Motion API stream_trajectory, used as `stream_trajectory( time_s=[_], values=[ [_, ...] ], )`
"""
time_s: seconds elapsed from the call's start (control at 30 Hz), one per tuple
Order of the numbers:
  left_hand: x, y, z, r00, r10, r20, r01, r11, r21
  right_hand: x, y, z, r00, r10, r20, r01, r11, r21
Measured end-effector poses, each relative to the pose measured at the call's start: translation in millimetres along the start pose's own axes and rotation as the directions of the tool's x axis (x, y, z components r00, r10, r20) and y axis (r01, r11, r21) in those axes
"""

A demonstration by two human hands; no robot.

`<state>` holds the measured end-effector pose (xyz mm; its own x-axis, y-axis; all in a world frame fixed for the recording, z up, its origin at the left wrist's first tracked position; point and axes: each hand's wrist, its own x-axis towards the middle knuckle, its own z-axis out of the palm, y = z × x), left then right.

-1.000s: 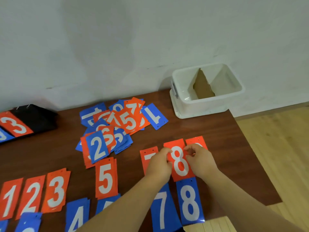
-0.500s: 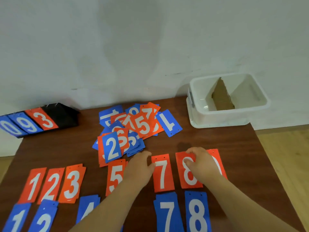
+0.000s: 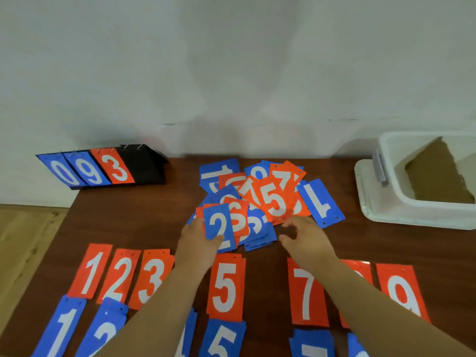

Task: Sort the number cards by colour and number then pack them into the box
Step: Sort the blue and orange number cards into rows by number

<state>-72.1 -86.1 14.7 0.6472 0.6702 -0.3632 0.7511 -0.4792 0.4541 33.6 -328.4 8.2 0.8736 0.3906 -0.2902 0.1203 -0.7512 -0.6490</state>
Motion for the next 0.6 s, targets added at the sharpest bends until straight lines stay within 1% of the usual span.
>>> stream_trajectory(
  time_s=[0.07, 0.1, 0.2, 0.27, 0.37, 0.43, 0.5, 0.6],
  values=[
    [22, 1, 8, 1.000, -0.019, -0.004, 0.019, 1.000, -0.016, 28, -8, 8, 0.999, 0.027, -0.045, -0.028, 0.999, -0.024],
    [32, 4, 14, 1.000, -0.021, 0.005, 0.021, 1.000, -0.010, 44, -11, 11, 0.996, 0.064, -0.066, -0.067, 0.997, -0.047],
    [52, 9, 32, 0.995, -0.053, 0.081, 0.043, 0.992, 0.119, 86, -18, 24, 0.983, 0.140, -0.119, -0.159, 0.974, -0.159],
    [57, 10, 39, 0.989, -0.085, 0.119, 0.059, 0.976, 0.208, 104, -20, 34, 0.980, 0.161, -0.114, -0.183, 0.957, -0.226],
    [65, 4, 41, 0.990, -0.077, 0.121, 0.053, 0.980, 0.193, 119, -17, 47, 0.974, 0.209, -0.086, -0.225, 0.920, -0.319],
    [68, -5, 42, 0.993, -0.046, 0.110, 0.031, 0.990, 0.138, 124, -17, 48, 0.957, 0.281, -0.077, -0.291, 0.906, -0.307],
    [71, -14, 41, 0.996, -0.015, 0.084, 0.009, 0.997, 0.073, 127, -18, 46, 0.941, 0.332, -0.066, -0.337, 0.908, -0.247],
    [72, -21, 38, 0.999, 0.024, 0.034, -0.024, 1.000, 0.002, 125, -20, 42, 0.949, 0.306, -0.073, -0.314, 0.936, -0.158]
  ],
)
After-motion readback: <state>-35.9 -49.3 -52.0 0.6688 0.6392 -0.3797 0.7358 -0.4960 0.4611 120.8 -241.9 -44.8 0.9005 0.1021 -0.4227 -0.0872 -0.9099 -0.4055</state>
